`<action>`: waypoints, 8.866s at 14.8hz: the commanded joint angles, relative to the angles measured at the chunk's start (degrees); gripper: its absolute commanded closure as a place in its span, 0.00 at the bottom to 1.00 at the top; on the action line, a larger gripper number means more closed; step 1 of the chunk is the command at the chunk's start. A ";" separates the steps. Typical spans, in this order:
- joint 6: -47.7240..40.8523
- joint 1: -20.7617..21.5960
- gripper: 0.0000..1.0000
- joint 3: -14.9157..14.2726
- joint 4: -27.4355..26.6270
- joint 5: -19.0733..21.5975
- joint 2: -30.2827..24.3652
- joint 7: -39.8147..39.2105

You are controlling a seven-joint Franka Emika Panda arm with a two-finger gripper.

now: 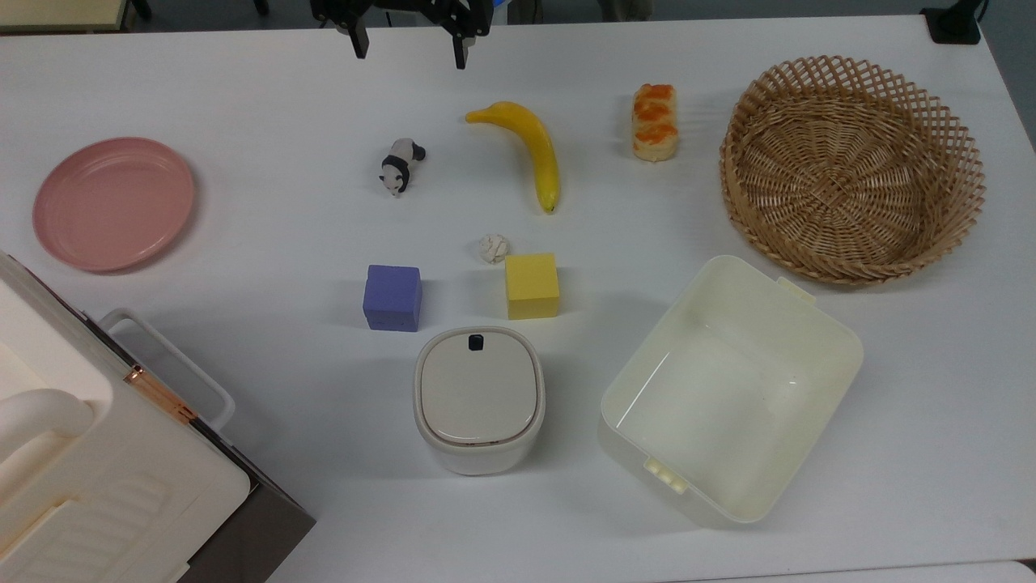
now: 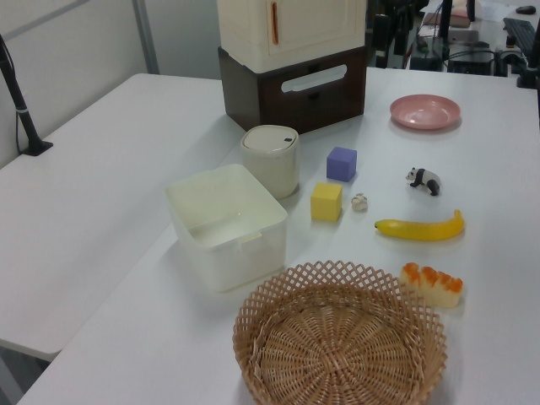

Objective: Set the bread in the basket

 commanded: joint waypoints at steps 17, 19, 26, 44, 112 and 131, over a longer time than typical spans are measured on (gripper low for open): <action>-1.39 0.29 0.00 -0.46 0.63 -0.97 1.16 -3.94; -1.39 0.20 0.00 -0.55 0.72 -1.23 1.07 -3.94; -1.12 -1.73 0.00 -0.37 0.10 -2.90 2.56 -6.57; -0.16 -0.94 0.00 0.24 -3.93 -4.48 2.48 -7.54; 23.57 31.14 0.00 12.29 -2.45 -2.46 20.50 46.95; -0.07 -0.50 0.00 2.45 -3.68 -3.69 -0.15 -9.37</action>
